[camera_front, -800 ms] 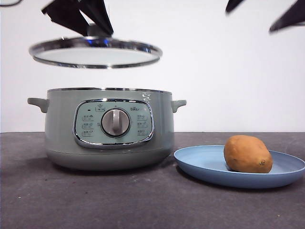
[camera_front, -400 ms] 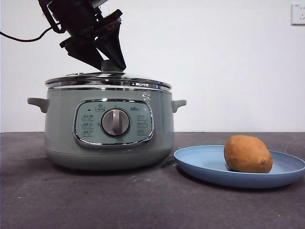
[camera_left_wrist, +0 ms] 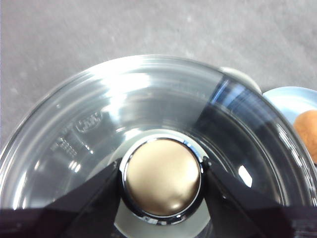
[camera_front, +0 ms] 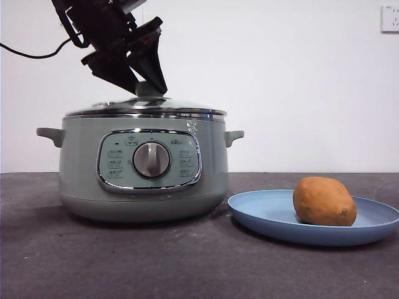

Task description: Take the potato out from the steamer,put the potato on the plate,close the lid

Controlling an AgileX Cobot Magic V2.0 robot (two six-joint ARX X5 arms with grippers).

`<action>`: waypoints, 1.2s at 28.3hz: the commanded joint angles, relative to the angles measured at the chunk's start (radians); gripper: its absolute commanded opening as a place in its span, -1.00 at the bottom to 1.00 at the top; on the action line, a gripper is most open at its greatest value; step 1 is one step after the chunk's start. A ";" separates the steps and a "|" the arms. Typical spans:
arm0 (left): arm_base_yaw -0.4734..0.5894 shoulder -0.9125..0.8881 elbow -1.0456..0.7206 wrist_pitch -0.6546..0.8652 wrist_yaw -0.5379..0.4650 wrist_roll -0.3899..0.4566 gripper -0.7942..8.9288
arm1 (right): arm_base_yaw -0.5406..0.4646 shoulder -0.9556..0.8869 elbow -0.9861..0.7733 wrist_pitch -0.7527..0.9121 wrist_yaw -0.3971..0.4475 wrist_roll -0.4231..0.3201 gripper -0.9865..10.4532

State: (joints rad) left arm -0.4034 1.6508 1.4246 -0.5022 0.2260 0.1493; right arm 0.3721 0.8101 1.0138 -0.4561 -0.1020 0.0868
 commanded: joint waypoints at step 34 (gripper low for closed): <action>0.005 -0.003 0.005 -0.098 -0.094 0.034 0.28 | 0.001 -0.001 0.005 -0.038 -0.001 -0.018 0.44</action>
State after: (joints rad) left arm -0.4046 1.6489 1.4418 -0.5724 0.1596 0.1646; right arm 0.3725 0.8101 1.0138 -0.4984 -0.1024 0.0784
